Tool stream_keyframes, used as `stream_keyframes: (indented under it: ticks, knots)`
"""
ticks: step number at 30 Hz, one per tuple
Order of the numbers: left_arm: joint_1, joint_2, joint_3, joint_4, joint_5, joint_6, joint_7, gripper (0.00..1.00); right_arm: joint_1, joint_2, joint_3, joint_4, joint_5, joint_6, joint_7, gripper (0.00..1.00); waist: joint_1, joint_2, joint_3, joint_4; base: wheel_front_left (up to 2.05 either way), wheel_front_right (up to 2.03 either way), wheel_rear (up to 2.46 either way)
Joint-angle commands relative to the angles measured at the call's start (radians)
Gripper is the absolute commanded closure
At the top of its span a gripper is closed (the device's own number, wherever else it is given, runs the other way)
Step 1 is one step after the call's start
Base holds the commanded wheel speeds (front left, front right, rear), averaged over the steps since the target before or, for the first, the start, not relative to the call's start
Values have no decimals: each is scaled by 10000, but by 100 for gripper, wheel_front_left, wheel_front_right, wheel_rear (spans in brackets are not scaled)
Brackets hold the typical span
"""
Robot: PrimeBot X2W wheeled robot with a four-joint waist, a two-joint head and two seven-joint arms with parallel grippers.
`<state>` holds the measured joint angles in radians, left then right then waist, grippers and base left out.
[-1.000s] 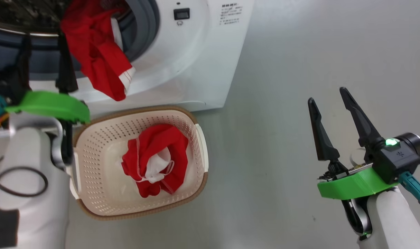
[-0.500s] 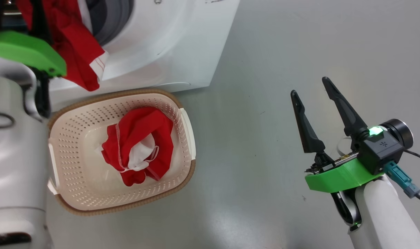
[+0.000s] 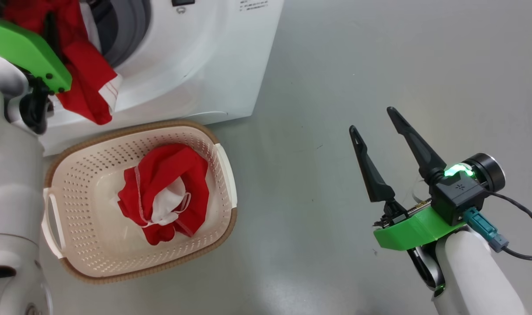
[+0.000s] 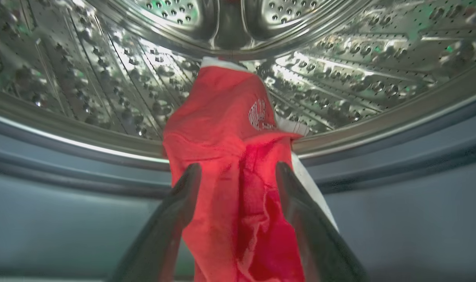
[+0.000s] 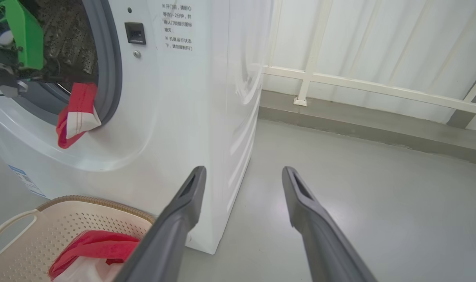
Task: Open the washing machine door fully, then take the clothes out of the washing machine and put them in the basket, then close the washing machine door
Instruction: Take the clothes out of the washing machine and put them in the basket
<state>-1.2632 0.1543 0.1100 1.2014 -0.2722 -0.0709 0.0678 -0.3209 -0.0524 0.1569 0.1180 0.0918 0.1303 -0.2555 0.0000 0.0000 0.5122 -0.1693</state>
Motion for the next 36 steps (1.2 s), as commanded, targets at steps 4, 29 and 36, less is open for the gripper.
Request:
stream_keyframes:
  ticks: [4,29,36]
  knots:
    - [-178,620,26,267,-82,51,669,0,40,13,320,-121,38,4,-63,0,0,0,-106,-198,0,0,0]
    - [186,950,-873,689,314,287,1158,100,34,21,630,-295,525,4,-63,0,0,0,225,-596,0,0,0]
    - [174,1038,-925,336,293,412,-207,100,-42,21,524,-251,549,4,-63,0,0,0,262,-493,0,0,0]
